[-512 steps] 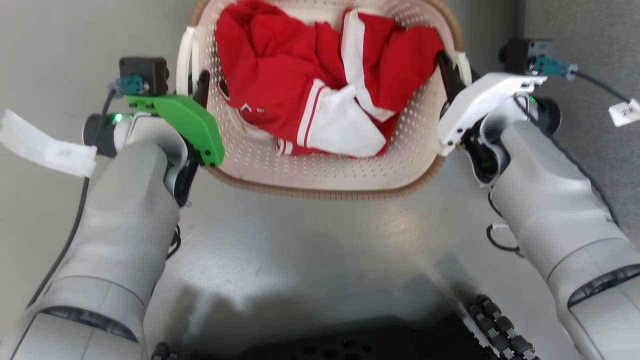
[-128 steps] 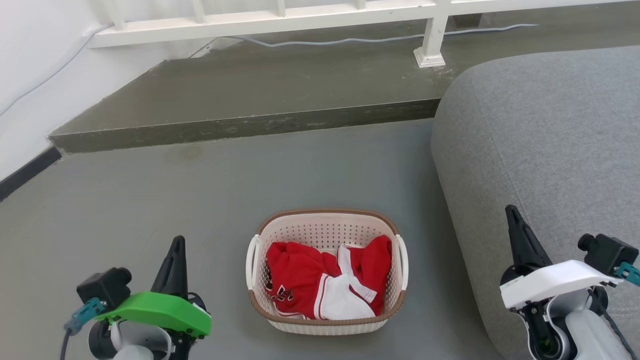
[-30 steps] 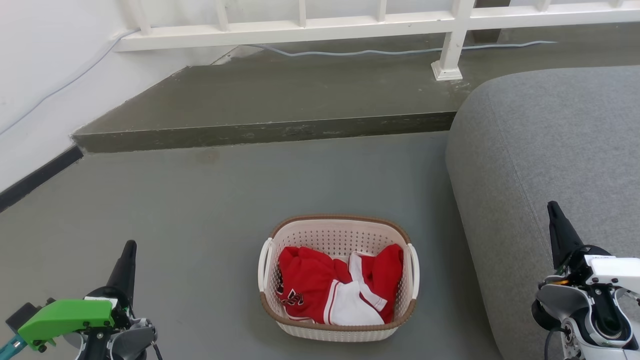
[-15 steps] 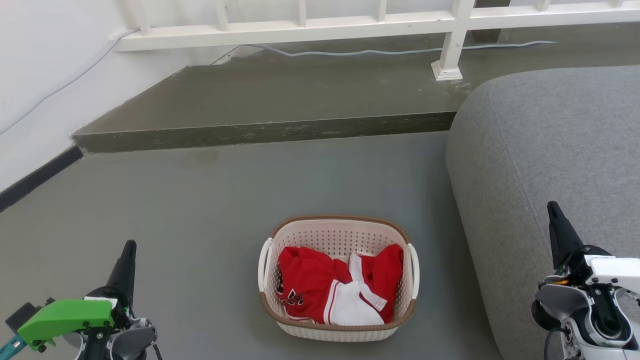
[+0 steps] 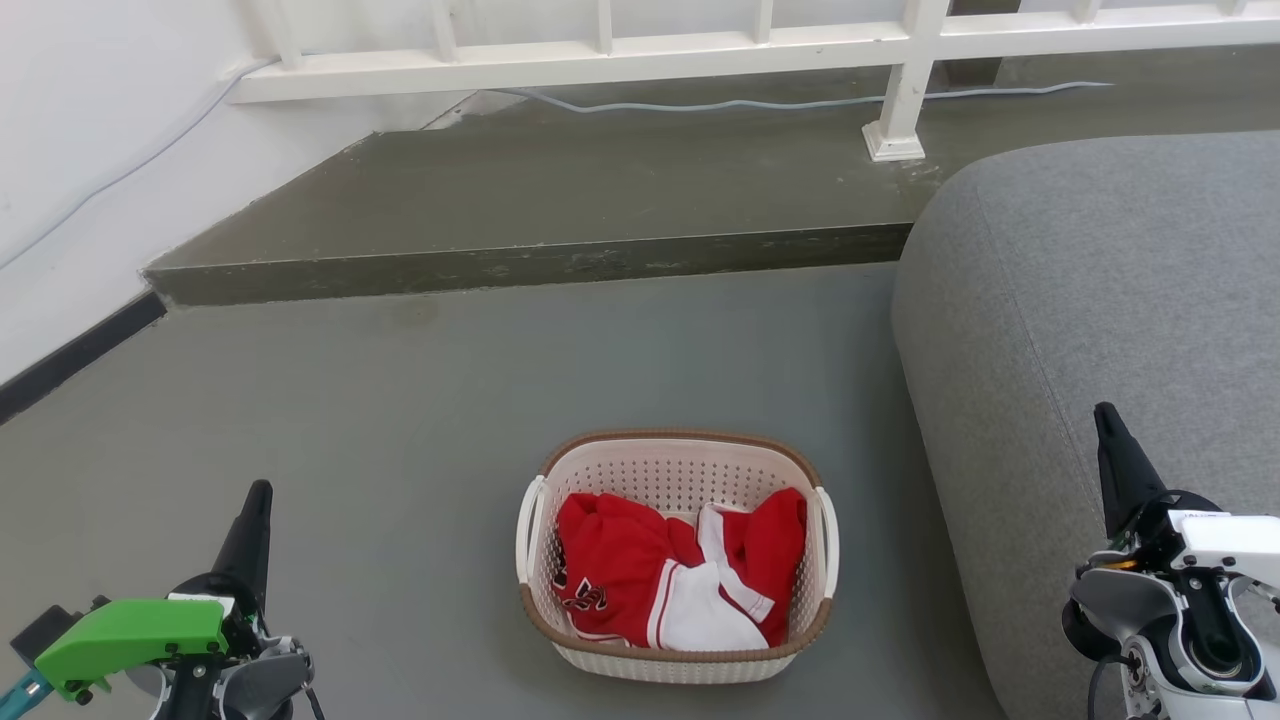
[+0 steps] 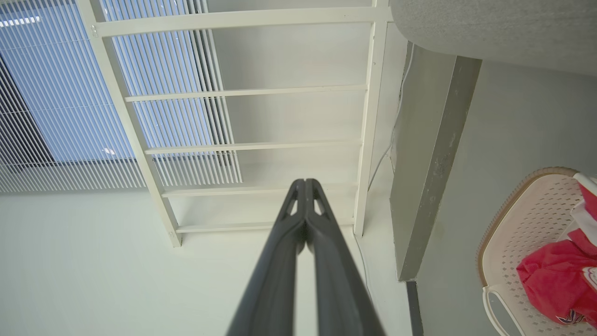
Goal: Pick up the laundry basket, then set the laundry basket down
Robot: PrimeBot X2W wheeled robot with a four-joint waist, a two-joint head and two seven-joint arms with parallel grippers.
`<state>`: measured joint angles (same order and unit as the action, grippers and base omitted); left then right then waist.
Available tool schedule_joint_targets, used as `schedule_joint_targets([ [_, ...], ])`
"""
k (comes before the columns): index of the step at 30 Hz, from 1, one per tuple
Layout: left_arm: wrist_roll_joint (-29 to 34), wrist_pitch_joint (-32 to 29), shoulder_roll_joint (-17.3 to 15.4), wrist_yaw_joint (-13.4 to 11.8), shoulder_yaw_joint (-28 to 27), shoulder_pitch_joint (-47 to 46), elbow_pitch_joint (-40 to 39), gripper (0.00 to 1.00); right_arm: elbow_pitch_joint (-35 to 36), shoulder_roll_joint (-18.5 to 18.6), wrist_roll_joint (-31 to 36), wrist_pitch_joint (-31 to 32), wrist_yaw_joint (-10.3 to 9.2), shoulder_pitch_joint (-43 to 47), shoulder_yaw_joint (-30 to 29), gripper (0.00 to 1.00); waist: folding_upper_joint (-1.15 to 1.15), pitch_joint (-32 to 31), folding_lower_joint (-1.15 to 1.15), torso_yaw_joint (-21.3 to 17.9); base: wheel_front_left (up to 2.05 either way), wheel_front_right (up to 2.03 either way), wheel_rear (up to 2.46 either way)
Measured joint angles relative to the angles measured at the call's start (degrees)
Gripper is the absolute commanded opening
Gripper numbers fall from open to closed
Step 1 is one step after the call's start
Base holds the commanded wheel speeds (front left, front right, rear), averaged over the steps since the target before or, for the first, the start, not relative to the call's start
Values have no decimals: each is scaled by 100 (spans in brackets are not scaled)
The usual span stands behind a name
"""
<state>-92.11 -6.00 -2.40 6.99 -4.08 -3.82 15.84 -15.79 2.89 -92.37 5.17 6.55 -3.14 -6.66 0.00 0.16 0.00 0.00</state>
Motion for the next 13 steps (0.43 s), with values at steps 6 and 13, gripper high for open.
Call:
schedule_joint_targets([
  [6,0,0,0,0,-1,0,0,0,0,-1,0,0,1,0,-1,0,0,0,0,0,0,0,0],
  [13,0,0,0,0,-2,0,0,0,0,-2,0,0,1,0,-2,0,0,0,0,0,0,0,0],
])
